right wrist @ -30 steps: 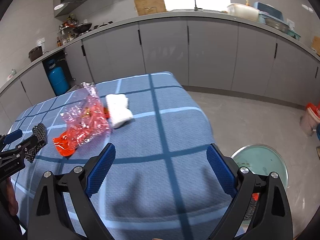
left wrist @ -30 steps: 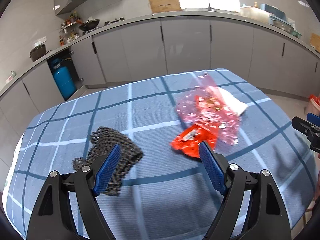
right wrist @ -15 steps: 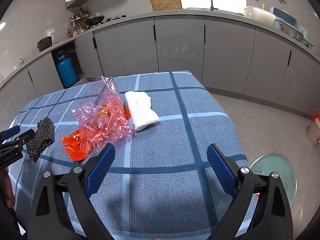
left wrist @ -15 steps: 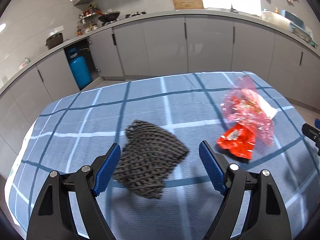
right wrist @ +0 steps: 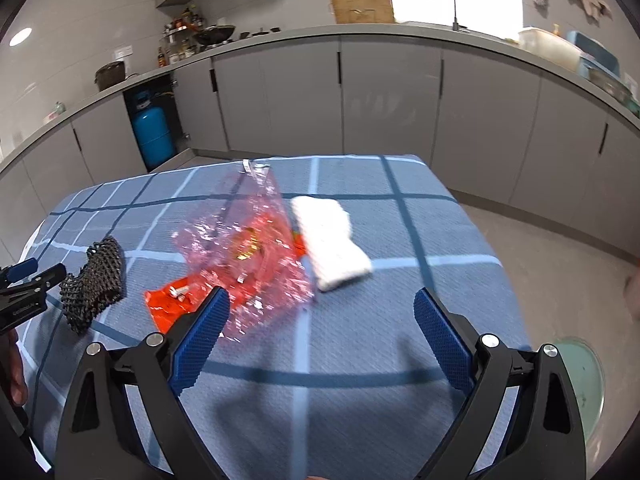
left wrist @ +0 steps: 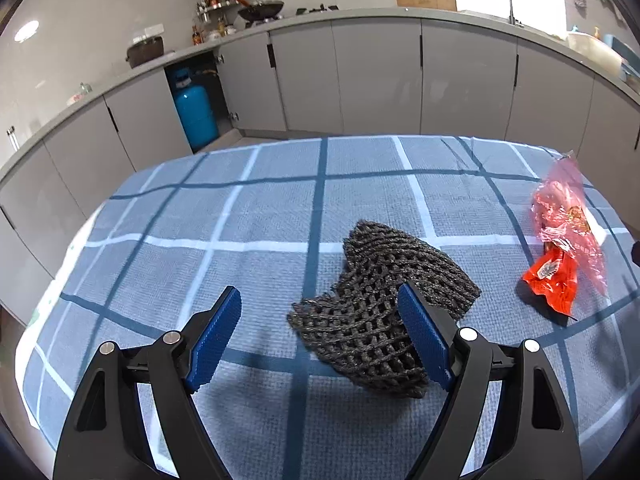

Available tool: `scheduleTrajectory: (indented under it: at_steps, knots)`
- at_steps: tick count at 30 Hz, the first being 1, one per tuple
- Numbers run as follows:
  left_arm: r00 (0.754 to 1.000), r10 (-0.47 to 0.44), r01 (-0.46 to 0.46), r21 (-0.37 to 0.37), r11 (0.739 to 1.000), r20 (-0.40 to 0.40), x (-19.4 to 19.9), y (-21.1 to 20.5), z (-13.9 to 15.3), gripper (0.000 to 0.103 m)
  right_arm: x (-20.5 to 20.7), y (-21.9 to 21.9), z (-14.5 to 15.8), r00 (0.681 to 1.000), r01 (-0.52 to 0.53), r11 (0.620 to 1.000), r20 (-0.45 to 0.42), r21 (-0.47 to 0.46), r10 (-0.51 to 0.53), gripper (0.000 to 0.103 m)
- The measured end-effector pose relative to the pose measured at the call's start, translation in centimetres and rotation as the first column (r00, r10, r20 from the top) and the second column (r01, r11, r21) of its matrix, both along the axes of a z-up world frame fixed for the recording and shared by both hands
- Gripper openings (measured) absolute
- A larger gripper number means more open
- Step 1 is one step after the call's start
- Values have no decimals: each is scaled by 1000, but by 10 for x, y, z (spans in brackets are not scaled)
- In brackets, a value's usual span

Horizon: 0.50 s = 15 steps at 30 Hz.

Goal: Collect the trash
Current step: 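Move both open grippers back over the table toward the second mesh scrubber, then grasp the second black mesh scrubber with left gripper while right gripper grasps pink plastic bag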

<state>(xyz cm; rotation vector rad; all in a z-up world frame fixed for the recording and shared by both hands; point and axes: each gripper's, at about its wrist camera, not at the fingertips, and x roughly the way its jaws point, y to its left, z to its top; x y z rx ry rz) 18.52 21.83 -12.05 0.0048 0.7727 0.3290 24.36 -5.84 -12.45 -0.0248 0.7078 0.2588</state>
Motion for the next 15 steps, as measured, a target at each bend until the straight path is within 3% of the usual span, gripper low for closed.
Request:
scheduleTrajectory:
  at_steps: [4, 9, 10, 11, 12, 14, 15]
  knots:
    - [999, -22, 22, -5, 1000, -23, 11, -9, -12, 85, 3, 12, -1, 1000, -25, 1000, 2, -9, 25, 92]
    - [997, -34, 32, -31, 999, -63, 22, -9, -28, 83, 8, 17, -5, 999, -32, 999, -12, -18, 32, 93]
    - [996, -34, 31, -34, 999, -77, 24, -8, -31, 69, 8, 18, -6, 999, -33, 999, -14, -19, 33, 93]
    - [995, -37, 34, -40, 999, -88, 25, -8, -34, 62, 10, 20, -6, 999, -36, 999, -16, -21, 35, 93]
    - [994, -43, 38, -48, 998, -99, 25, -7, -36, 47, 11, 21, -7, 999, -38, 999, -17, -22, 38, 93]
    - [994, -53, 49, -37, 998, -92, 24, -7, -35, 33, 15, 26, -7, 999, -48, 999, -16, -25, 48, 93]
    - [994, -62, 58, -40, 998, -94, 24, -6, -35, 15, 17, 29, -7, 998, -54, 998, -15, -27, 53, 93]
